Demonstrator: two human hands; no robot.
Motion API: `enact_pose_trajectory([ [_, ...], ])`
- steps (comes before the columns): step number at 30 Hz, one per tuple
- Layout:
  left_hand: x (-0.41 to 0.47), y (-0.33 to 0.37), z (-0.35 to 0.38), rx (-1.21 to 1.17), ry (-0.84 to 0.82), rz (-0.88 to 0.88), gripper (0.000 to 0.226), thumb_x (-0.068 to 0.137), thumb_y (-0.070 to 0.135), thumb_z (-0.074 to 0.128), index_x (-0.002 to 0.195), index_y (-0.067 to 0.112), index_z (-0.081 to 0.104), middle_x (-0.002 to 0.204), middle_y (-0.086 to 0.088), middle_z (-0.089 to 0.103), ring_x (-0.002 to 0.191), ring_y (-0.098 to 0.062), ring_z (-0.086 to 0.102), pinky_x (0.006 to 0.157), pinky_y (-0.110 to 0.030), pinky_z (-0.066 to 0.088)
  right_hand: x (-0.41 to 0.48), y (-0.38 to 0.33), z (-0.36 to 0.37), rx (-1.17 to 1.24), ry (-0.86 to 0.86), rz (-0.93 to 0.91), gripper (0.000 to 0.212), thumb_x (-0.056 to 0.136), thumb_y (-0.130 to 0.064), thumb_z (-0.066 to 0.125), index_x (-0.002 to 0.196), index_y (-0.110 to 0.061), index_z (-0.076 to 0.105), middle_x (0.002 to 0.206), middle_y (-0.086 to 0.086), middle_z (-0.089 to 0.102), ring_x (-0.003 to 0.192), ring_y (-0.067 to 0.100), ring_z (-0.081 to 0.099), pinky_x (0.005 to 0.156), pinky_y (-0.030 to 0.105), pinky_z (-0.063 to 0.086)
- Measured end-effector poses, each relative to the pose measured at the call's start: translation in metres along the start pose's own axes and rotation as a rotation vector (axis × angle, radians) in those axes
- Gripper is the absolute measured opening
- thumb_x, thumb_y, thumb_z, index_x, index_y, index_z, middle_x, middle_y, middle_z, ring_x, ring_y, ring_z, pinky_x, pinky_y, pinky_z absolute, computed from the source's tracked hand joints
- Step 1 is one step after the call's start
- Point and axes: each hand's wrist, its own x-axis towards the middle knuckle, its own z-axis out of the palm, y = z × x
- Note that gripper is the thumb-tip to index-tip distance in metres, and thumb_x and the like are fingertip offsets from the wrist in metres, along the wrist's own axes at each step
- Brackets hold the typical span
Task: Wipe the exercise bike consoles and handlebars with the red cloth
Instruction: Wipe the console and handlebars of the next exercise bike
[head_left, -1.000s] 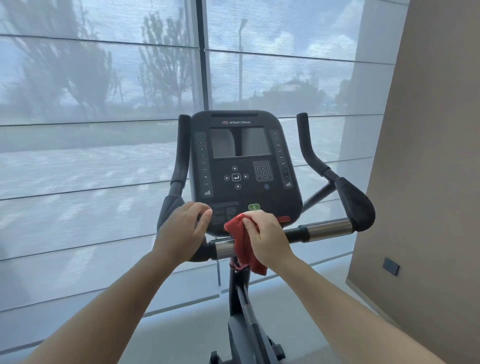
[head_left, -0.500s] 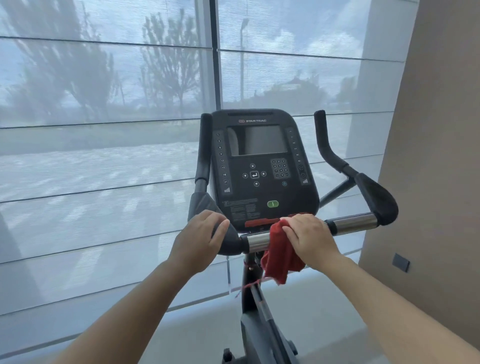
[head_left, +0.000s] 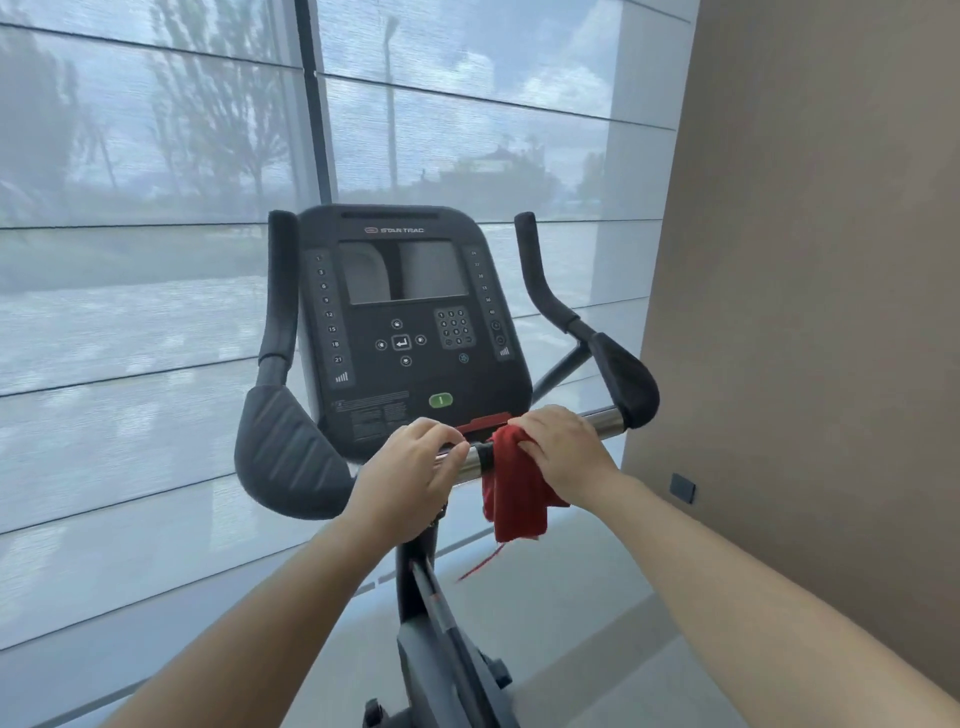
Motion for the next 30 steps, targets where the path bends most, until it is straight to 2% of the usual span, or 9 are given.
enact_pose_trajectory([
  [4, 0.021, 0.021, 0.021, 0.043, -0.004, -0.018, 0.026, 0.095, 0.038, 0.040, 0.107, 0.026, 0.059, 0.114, 0.010, 0.055, 0.107, -0.011, 0.048, 0.083, -0.027, 0.041, 0.000, 0.031, -0.001, -0.065, -0.018, -0.053, 0.035, 0.097, -0.033, 0.036, 0.131, -0.027, 0.045, 0.129, -0.008, 0.051, 0.123, 0.016, 0.040, 0.103, 0.033, 0.026],
  [7, 0.038, 0.041, 0.048, 0.066, 0.015, -0.031, 0.026, 0.094, 0.038, 0.042, 0.109, 0.026, 0.059, 0.115, 0.011, 0.055, 0.108, -0.012, 0.048, 0.080, -0.023, 0.037, -0.002, 0.076, -0.002, -0.127, -0.020, -0.019, 0.038, 0.098, -0.035, 0.033, 0.134, -0.025, 0.041, 0.134, -0.008, 0.047, 0.126, 0.016, 0.036, 0.102, 0.035, 0.024],
  [11, 0.051, 0.069, 0.087, 0.064, 0.072, -0.099, 0.025, 0.093, 0.037, 0.043, 0.107, 0.025, 0.059, 0.112, 0.011, 0.056, 0.105, -0.011, 0.050, 0.084, -0.027, 0.042, -0.005, 0.126, -0.003, -0.112, 0.038, -0.026, 0.037, 0.097, -0.033, 0.032, 0.130, -0.023, 0.045, 0.130, -0.006, 0.050, 0.124, 0.018, 0.038, 0.102, 0.035, 0.024],
  [15, 0.067, 0.099, 0.111, 0.127, 0.177, -0.243, 0.026, 0.094, 0.033, 0.044, 0.111, 0.019, 0.059, 0.114, 0.006, 0.057, 0.107, -0.014, 0.050, 0.086, -0.027, 0.041, -0.010, 0.127, 0.008, 0.053, 0.140, -0.217, 0.038, 0.094, -0.030, 0.035, 0.126, -0.018, 0.052, 0.123, 0.000, 0.057, 0.117, 0.026, 0.048, 0.100, 0.043, 0.031],
  [19, 0.081, 0.127, 0.118, 0.154, 0.229, -0.366, 0.025, 0.094, 0.030, 0.045, 0.109, 0.016, 0.060, 0.112, 0.000, 0.059, 0.108, -0.019, 0.050, 0.093, -0.031, 0.039, 0.003, 0.164, -0.002, -0.003, 0.027, -0.431, 0.043, 0.096, -0.028, 0.039, 0.139, -0.021, 0.039, 0.137, -0.003, 0.048, 0.126, 0.021, 0.040, 0.100, 0.038, 0.030],
  [23, 0.081, 0.155, 0.127, 0.193, 0.228, -0.419, 0.027, 0.094, 0.031, 0.044, 0.110, 0.015, 0.059, 0.113, 0.000, 0.058, 0.109, -0.019, 0.050, 0.091, -0.032, 0.041, 0.013, 0.179, -0.019, 0.188, 0.076, -0.427, 0.033, 0.096, -0.020, 0.042, 0.126, -0.018, 0.055, 0.122, 0.000, 0.059, 0.117, 0.022, 0.048, 0.094, 0.039, 0.038],
  [27, 0.088, 0.169, 0.126, 0.200, 0.257, -0.413, 0.026, 0.094, 0.032, 0.044, 0.110, 0.018, 0.059, 0.112, 0.003, 0.058, 0.109, -0.016, 0.050, 0.091, -0.028, 0.039, 0.035, 0.197, -0.044, 0.357, 0.322, -0.346, 0.026, 0.089, -0.012, 0.054, 0.113, -0.011, 0.065, 0.109, 0.005, 0.066, 0.107, 0.028, 0.056, 0.092, 0.044, 0.043],
  [28, 0.090, 0.169, 0.125, 0.199, 0.261, -0.410, 0.026, 0.094, 0.032, 0.044, 0.109, 0.018, 0.059, 0.112, 0.004, 0.058, 0.109, -0.016, 0.050, 0.092, -0.028, 0.039, 0.039, 0.201, -0.046, 0.352, 0.363, -0.336, 0.027, 0.089, -0.012, 0.054, 0.114, -0.010, 0.064, 0.110, 0.006, 0.065, 0.108, 0.029, 0.056, 0.093, 0.046, 0.043],
  [30, 0.094, 0.168, 0.125, 0.191, 0.267, -0.400, 0.026, 0.094, 0.032, 0.044, 0.110, 0.018, 0.059, 0.111, 0.004, 0.058, 0.110, -0.015, 0.049, 0.093, -0.029, 0.040, 0.042, 0.207, -0.040, 0.276, 0.225, -0.317, 0.036, 0.093, -0.019, 0.047, 0.127, -0.013, 0.053, 0.128, 0.003, 0.055, 0.125, 0.026, 0.043, 0.105, 0.049, 0.031],
])
